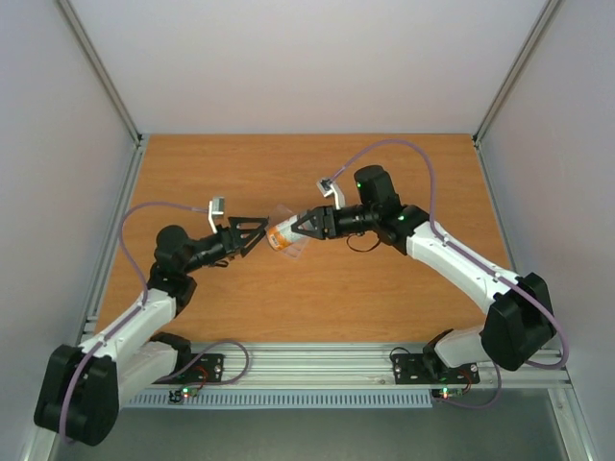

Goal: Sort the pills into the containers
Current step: Pick up the pill bottle at the center of the board.

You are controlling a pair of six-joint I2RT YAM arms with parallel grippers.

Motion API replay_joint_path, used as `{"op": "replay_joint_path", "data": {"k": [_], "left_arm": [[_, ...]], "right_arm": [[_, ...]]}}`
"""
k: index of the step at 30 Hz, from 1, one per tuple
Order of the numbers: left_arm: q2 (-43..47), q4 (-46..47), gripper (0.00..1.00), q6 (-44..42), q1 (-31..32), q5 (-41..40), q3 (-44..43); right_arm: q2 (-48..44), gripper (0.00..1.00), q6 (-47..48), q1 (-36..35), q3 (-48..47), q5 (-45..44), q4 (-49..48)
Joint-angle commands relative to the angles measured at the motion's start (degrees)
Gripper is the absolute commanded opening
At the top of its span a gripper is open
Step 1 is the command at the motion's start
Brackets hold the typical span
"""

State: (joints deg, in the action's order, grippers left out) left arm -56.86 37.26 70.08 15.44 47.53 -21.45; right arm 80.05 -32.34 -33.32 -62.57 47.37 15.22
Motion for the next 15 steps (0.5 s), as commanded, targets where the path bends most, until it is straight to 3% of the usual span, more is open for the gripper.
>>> {"op": "replay_joint_path", "data": {"k": [1,6,15], "left_arm": [[4.83,7.11,0.99,3.54,-0.33,0.99,3.66],[8.40,5.95,0.98,4.39,-0.34,1.53,5.39],[14.47,6.14,0.92,7.14,-0.27,1.81,7.22]], "right_arm": [[-2.45,0.22,-5.78,-2.08,1.31,5.44,-9.75],[-3.36,0.21,-10.86,-3.26,3.71,6.76,-16.61],[-2.44,0.20,-13.80,-6.88,3.97,5.63,-20.32]]}}
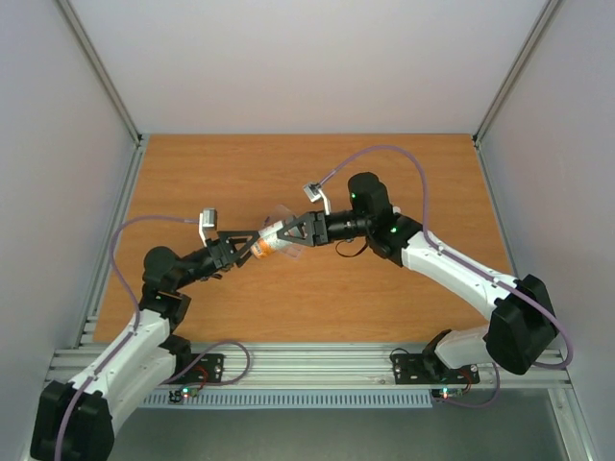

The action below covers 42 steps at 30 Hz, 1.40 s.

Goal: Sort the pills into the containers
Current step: Pick up the pill bottle at the center of the board.

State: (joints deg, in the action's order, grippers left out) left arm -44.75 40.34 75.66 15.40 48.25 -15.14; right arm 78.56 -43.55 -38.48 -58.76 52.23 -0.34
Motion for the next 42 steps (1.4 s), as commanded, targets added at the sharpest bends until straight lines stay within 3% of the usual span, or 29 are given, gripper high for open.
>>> {"op": "replay_joint_path", "data": {"k": [1,9,18,31,42], "left_arm": [[3.17,3.00,0.91,1.79,-0.26,0.96,1.16],[8.61,-0.29,0.82,2.48,0.31,1.11,2.12],[12.16,-5.55,0.80,1.02,1.78,1.11,1.30],[12.61,-8.47,0.72,-1.62,3.14,1.13,0.46],[12.05,-8.70,0.53,-3.04,4.11,0.45,0.37]], "right_arm": [[-0.87,0.20,-2.66,-1.91,0.16,0.51,-4.68],[-0.85,0.19,-4.34,-3.86,1.10,-0.95,-7.21],[0.33,0.17,-5.23,-5.93,0.19,-2.75,-8.13],[1.64,0.17,-4.78,-7.30,-0.78,-3.91,-7.20],[2.82,0.16,-4.81,-7.31,-1.12,-3.54,-7.43]]}}
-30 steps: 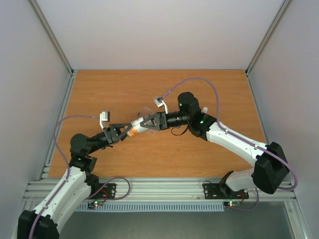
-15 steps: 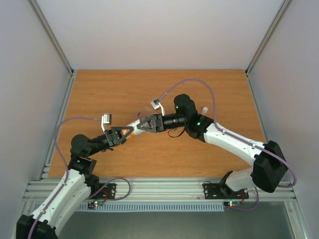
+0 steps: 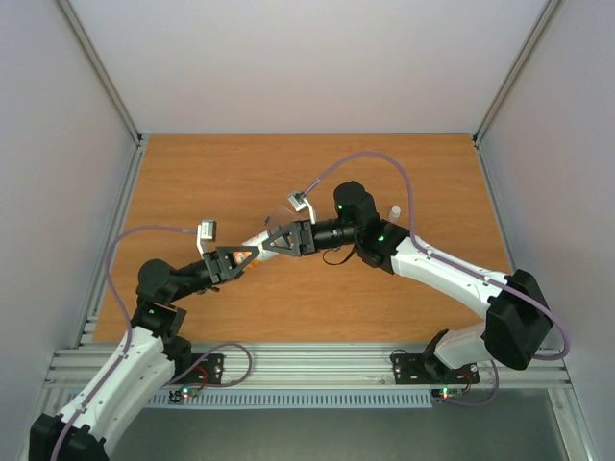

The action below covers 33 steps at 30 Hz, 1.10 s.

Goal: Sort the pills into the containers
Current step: Pick up the pill bottle at the center of the board.

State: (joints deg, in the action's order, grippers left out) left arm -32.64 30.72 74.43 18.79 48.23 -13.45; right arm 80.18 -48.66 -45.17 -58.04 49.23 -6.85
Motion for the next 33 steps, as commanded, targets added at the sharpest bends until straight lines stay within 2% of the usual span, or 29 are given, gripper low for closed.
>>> {"op": "replay_joint_path", "data": {"k": [1,4,9,13,29,30,31,33], "left_arm": [[-0.08,0.94,0.51,-1.98,0.73,0.18,-1.25],[-0.45,1.54,0.51,-2.05,0.77,-0.23,-0.90],[-1.15,1.16,0.50,-2.57,0.73,-1.28,-0.83],[-1.52,0.47,0.50,-3.76,0.73,-2.36,-0.79],[-3.15,-1.92,0.50,-6.81,0.21,-1.76,-1.96],[-3.25,-1.97,0.50,-7.08,0.12,-1.57,-2.06],[-3.31,-2.04,0.50,-7.17,0.01,-1.42,-2.10],[-3.47,-2.02,0.50,-7.34,-0.13,-1.21,-2.16]], "right_arm": [[1.22,0.16,0.45,-0.62,-1.77,-0.54,-0.68],[1.22,0.19,0.84,-0.62,-1.77,-0.37,-0.25],[1.76,0.44,2.70,-0.62,-3.36,-0.78,2.37],[2.25,0.55,3.84,-0.62,-4.83,-0.67,3.78],[0.89,0.72,5.70,2.17,-4.16,0.13,6.37],[0.53,0.81,5.75,2.45,-3.96,0.24,7.85],[0.26,0.96,5.96,2.74,-3.70,0.25,8.29],[-0.24,0.98,6.10,3.35,-3.17,0.38,8.59]]}}
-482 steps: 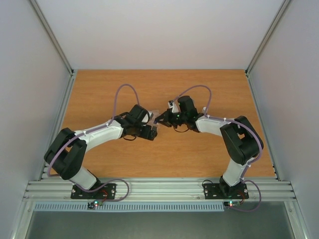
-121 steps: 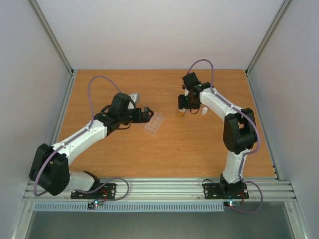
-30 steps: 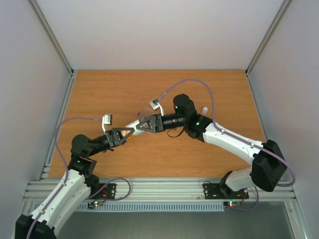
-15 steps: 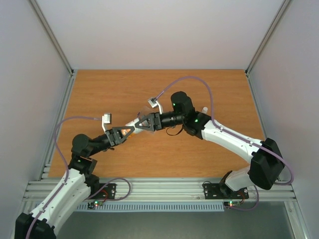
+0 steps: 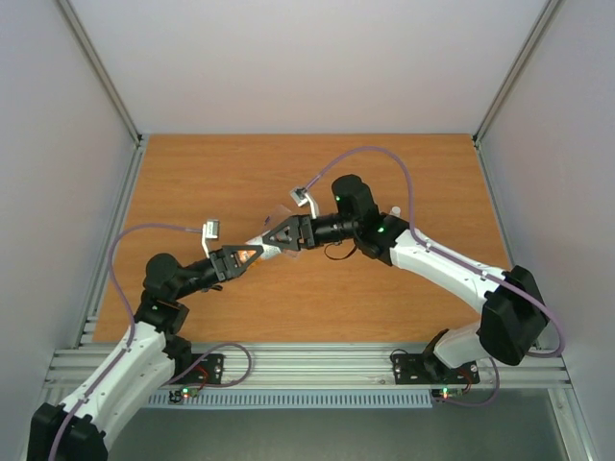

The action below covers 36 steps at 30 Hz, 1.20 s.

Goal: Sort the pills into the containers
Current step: Pick up the pill bottle at the center of the board.

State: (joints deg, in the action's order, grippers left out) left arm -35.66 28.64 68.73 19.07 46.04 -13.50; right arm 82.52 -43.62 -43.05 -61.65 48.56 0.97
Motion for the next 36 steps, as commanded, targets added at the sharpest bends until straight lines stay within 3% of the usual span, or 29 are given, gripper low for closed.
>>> {"op": "replay_joint_path", "data": {"k": [1,8,14,27,36], "left_arm": [[-0.56,0.15,0.50,-1.71,-0.50,1.13,-2.14],[-1.05,0.04,0.50,-2.31,-0.84,1.86,-2.40],[-1.20,-0.03,0.50,-2.81,-1.23,2.26,-2.59],[-1.98,1.87,0.49,-2.33,-2.27,3.24,-2.49],[-5.69,10.86,0.47,7.36,-2.67,5.79,-4.12]], "right_arm": [[-2.89,0.98,1.02,1.43,0.69,1.10,0.83],[-3.48,0.94,1.44,2.37,1.13,1.12,2.54],[-3.78,0.82,1.70,2.85,1.99,1.25,3.29],[-3.67,0.26,2.09,3.02,2.49,3.08,1.46],[-5.36,0.23,22.84,3.08,1.62,5.72,2.98]]}}
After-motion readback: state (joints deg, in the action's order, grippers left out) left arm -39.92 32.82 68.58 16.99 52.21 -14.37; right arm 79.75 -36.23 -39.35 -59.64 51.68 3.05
